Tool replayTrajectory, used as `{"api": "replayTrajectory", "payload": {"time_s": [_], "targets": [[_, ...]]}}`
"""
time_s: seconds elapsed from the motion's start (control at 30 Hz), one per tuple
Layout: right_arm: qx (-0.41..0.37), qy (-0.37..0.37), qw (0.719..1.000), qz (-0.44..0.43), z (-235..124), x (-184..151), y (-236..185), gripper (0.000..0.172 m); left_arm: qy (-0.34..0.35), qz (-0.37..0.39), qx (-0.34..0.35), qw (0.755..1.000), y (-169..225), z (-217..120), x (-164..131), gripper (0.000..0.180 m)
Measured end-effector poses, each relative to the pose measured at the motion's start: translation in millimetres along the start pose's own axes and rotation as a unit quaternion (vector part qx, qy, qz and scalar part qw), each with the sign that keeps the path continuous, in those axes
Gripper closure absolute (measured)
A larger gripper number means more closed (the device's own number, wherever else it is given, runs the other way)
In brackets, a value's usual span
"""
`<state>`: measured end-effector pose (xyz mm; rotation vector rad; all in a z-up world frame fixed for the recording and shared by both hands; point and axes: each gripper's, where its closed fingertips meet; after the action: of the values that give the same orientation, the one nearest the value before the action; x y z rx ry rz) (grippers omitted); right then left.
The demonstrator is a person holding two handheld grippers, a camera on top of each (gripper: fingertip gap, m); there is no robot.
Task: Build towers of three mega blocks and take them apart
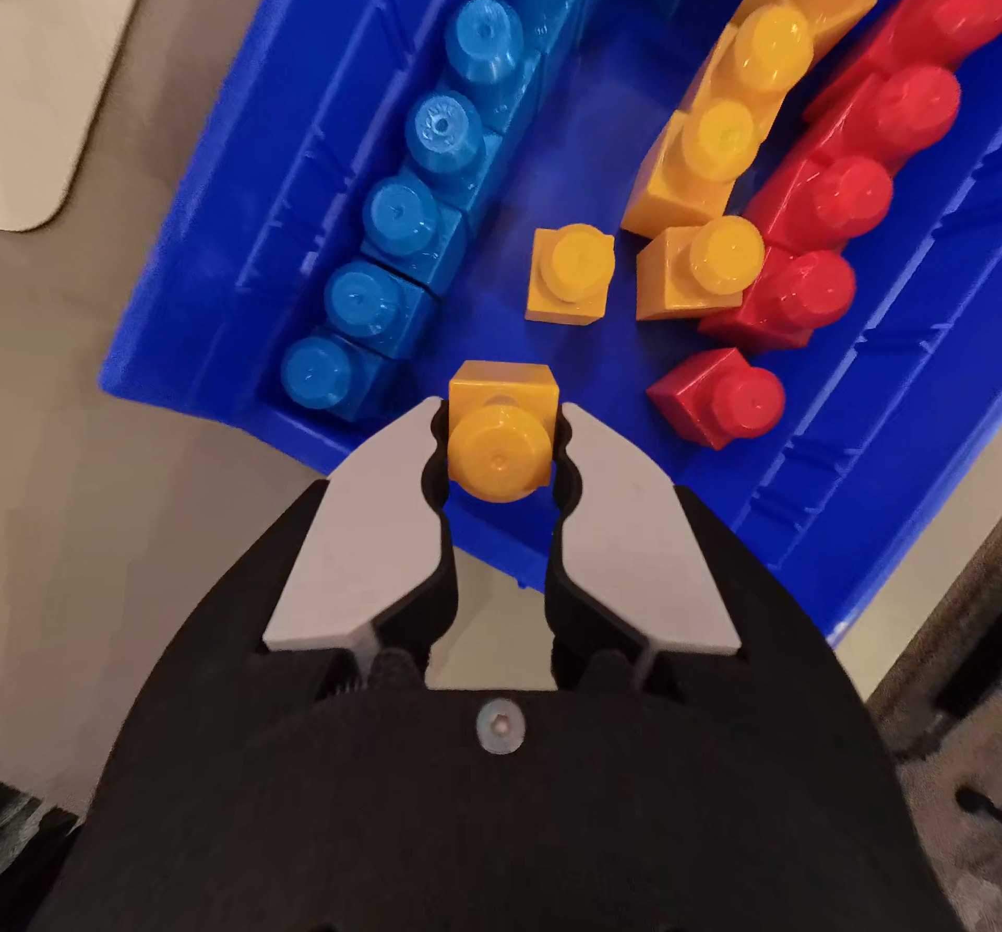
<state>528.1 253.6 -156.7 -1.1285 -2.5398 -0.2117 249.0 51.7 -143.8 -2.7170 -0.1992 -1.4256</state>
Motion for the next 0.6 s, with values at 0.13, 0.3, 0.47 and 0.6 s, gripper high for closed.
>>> {"api": "replayTrajectory", "payload": {"time_s": [0.13, 0.3, 0.47, 0.6], "targets": [[-0.016, -0.045, 0.999, 0.008, 22.1, -3.0, 10.9, 0.135, -0.001, 0.0, 0.0, 1.0, 0.0, 0.5, -0.6, 0.145], [-0.021, -0.08, 0.996, 0.024, 41.4, -5.1, 20.0, 0.135, -0.002, -0.001, 0.0, 1.0, -0.8, 0.2, -1.2, 0.145], [-0.02, -0.092, 0.995, 0.031, 56.0, -3.9, 24.4, 0.135, -0.002, -0.002, -0.001, 1.0, -1.0, 0.1, -1.4, 0.145], [-0.014, -0.083, 0.996, 0.039, 59.1, 2.5, 26.2, 0.135, -0.002, -0.002, -0.001, 1.0, -1.3, 0.9, -1.8, 0.145]]}}
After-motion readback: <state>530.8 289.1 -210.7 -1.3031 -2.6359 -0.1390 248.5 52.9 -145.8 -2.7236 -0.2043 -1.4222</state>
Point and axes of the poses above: each gripper's, where its closed fingertips meet, z out along the fingers, x out of its top, y = z × x across the jaws, and after that the axes turned 3 degrees about -y, right-handed
